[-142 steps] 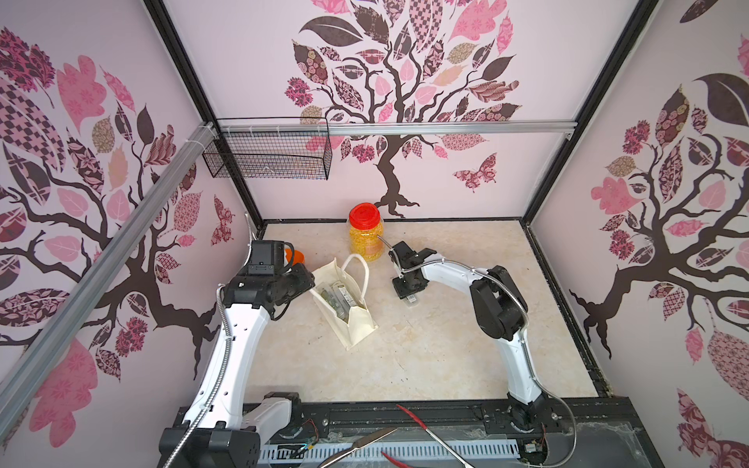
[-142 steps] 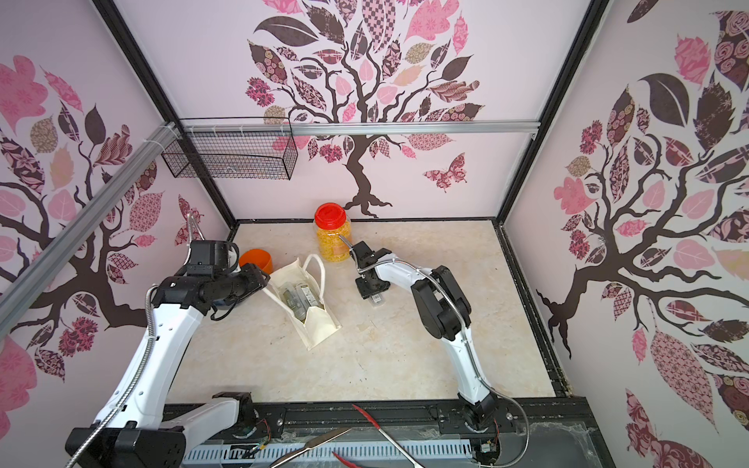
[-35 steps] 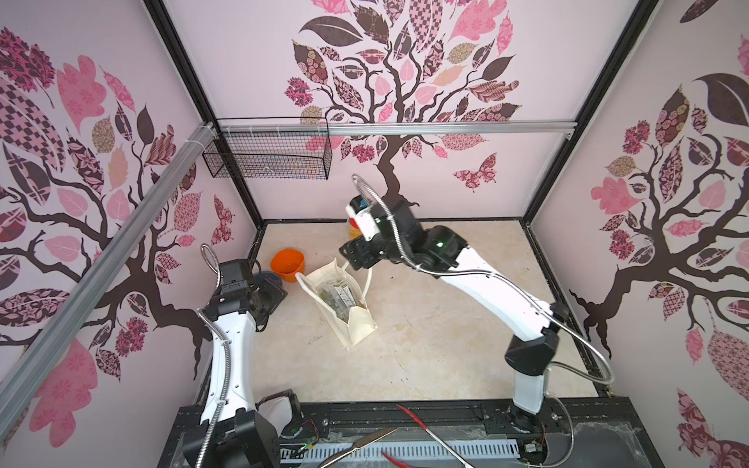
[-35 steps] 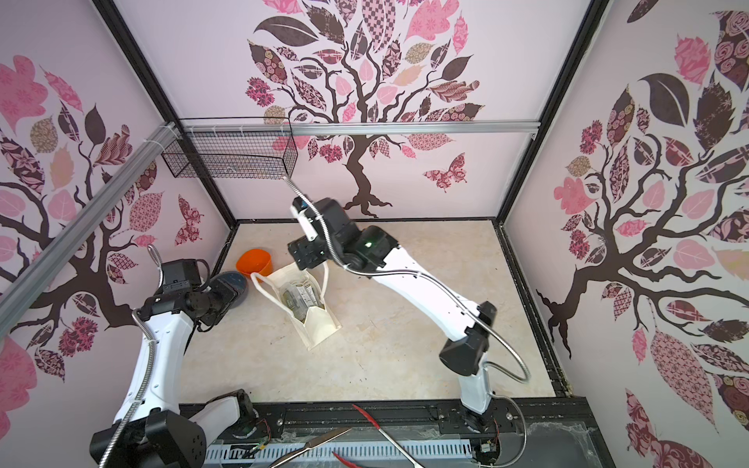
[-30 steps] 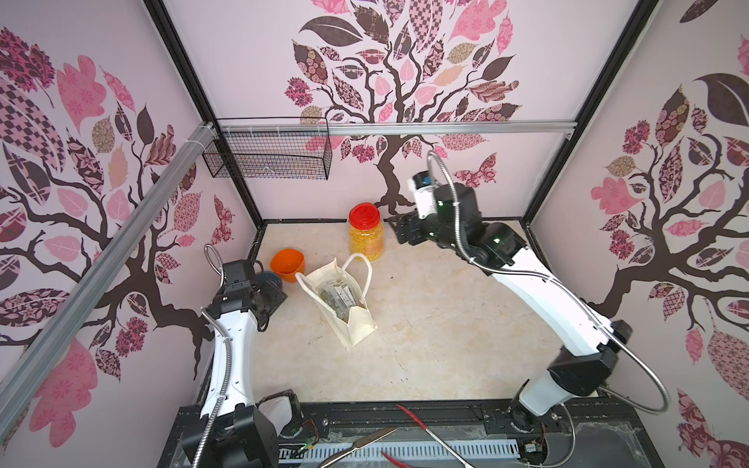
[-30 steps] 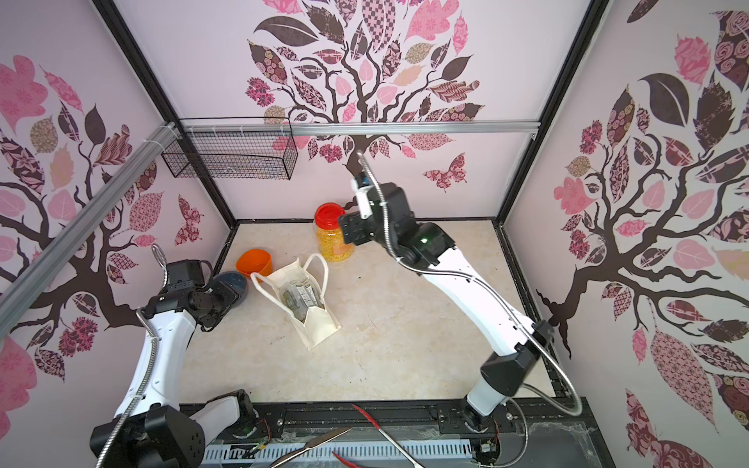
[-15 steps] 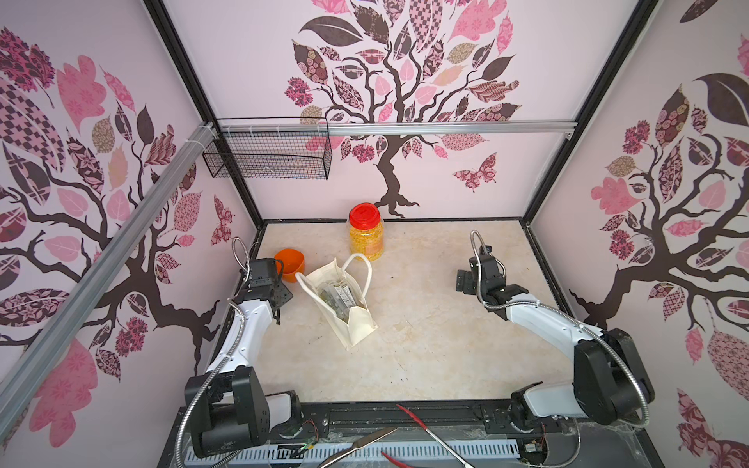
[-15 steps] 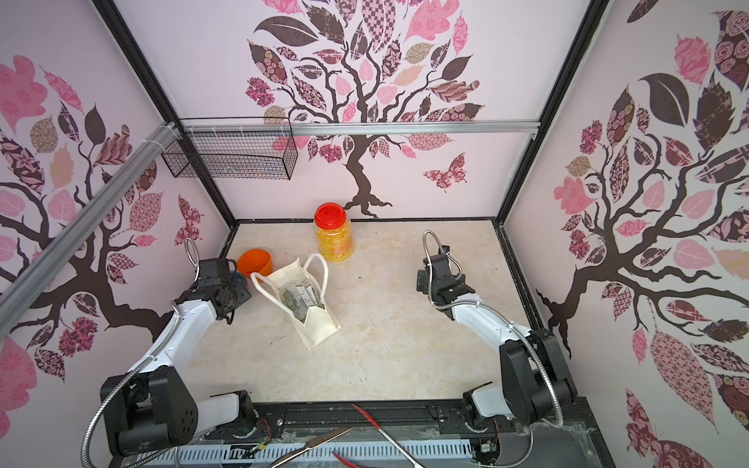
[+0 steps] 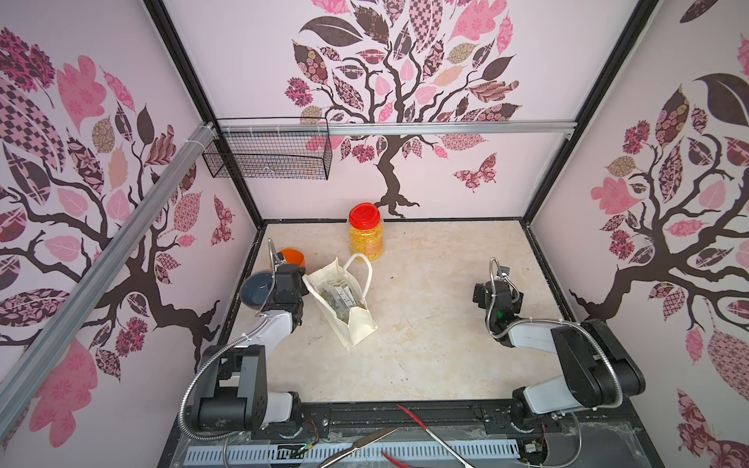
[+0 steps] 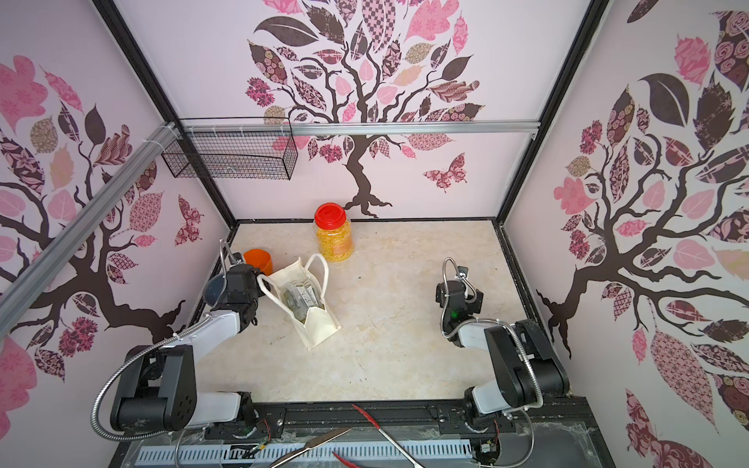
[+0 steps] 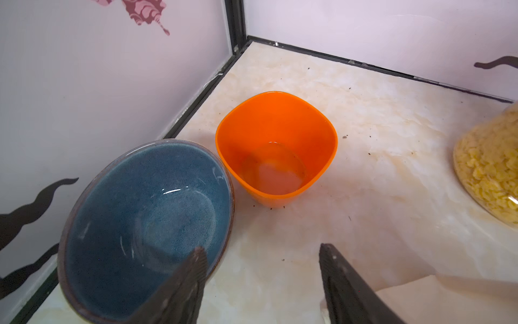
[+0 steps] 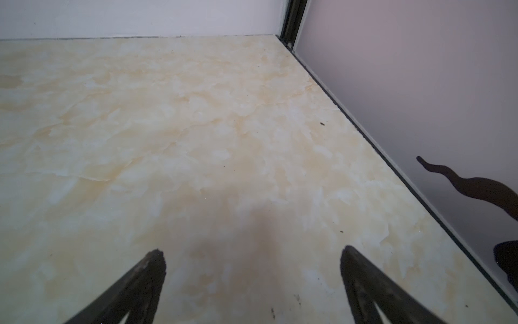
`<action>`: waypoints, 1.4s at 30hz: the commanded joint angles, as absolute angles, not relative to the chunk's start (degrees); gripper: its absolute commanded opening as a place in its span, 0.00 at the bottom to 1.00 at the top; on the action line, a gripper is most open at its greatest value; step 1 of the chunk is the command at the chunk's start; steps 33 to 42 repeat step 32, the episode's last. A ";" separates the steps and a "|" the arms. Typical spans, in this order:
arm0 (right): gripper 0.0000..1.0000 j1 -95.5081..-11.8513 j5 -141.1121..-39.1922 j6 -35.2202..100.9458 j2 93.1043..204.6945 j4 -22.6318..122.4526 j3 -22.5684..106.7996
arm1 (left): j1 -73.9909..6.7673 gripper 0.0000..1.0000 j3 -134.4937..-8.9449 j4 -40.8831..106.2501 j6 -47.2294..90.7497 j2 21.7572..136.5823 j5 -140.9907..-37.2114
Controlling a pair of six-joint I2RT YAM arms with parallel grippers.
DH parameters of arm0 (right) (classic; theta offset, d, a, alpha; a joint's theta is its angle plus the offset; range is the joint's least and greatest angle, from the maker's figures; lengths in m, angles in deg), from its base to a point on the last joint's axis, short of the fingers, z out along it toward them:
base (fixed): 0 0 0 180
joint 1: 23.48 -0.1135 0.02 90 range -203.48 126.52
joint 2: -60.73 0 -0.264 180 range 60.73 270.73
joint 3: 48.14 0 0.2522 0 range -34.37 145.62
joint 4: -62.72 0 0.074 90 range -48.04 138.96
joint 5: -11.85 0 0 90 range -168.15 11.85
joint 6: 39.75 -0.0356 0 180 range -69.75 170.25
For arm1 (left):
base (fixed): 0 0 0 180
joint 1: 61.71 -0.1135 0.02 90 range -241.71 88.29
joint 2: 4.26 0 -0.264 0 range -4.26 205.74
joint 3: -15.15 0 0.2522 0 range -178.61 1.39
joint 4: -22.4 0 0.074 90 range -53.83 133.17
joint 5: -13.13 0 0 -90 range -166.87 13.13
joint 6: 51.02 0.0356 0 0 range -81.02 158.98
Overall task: Put the compass set into the canvas bag
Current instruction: Reset both arms
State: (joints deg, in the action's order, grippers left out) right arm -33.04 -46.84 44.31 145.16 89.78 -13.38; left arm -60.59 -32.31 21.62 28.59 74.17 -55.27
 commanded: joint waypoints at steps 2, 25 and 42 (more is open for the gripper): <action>1.00 -30.14 -54.73 46.77 145.78 110.57 -16.96 | -60.04 0.70 -23.91 -1.88 36.25 75.28 -57.20; 1.00 -29.30 -61.28 48.47 151.09 118.34 -18.75 | -60.41 0.92 -19.07 -20.10 36.37 86.71 -58.87; 1.00 -29.37 -61.29 48.36 150.77 118.70 -19.06 | -60.40 0.98 -19.09 -20.05 36.37 86.60 -58.87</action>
